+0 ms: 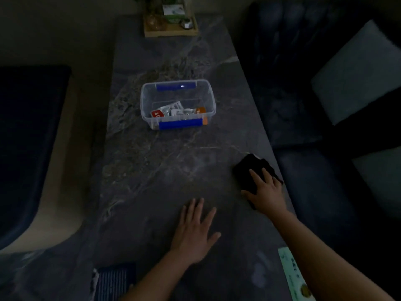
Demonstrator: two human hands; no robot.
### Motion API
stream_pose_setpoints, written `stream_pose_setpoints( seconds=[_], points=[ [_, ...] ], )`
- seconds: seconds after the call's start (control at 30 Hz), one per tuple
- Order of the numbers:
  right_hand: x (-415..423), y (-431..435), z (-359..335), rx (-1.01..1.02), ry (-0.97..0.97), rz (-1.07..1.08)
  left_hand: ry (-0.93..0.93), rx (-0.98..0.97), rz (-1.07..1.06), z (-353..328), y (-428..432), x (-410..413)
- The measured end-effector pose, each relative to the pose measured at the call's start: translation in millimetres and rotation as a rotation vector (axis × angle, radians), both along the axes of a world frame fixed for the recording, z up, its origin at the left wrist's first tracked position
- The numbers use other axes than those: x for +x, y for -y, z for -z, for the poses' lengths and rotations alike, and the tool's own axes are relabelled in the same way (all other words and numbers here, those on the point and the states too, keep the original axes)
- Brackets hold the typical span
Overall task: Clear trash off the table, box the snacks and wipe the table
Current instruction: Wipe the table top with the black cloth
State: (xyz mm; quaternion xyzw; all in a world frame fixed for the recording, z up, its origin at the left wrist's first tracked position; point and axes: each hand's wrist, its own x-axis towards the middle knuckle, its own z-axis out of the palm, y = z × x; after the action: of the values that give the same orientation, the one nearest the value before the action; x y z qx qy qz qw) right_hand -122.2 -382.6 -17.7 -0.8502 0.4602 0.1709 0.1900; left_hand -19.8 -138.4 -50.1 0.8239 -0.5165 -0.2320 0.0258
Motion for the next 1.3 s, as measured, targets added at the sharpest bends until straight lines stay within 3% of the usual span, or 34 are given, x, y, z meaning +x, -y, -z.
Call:
stream_pose_setpoints(
  seconds=[0.1,0.3,0.5,0.57,0.67,0.8,0.9,1.0,1.3],
  points=[
    [-5,-1,13,-0.067,-0.043,-0.038,0.067,0.032,0.049,13,-6,-3],
    [6,21,9,-0.101,0.103,-0.014,0.073,0.014,0.032,21,-8,0],
    [-27,-1,-38,0.112,0.615,0.499,0.066,0.026,0.006,18,-6,-3],
    [-59,-30,-50,0.123,0.658,0.543,0.058,0.026,-0.040,15,1,-8],
    [-110,-79,-55,0.081,0.594,0.570,0.042,0.000,-0.067,10,10,-19],
    [-162,-153,-49,-0.105,0.536,0.595,0.079,-0.137,0.132,16,13,-38],
    [-180,-202,-29,-0.219,0.378,0.603,0.136,-0.130,0.160,23,7,-47],
    [-180,-230,-1,-0.295,0.247,0.454,0.175,-0.156,0.150,26,5,-49],
    [-191,-240,53,-0.293,0.127,0.031,0.267,-0.191,0.140,34,6,-53]
  ],
)
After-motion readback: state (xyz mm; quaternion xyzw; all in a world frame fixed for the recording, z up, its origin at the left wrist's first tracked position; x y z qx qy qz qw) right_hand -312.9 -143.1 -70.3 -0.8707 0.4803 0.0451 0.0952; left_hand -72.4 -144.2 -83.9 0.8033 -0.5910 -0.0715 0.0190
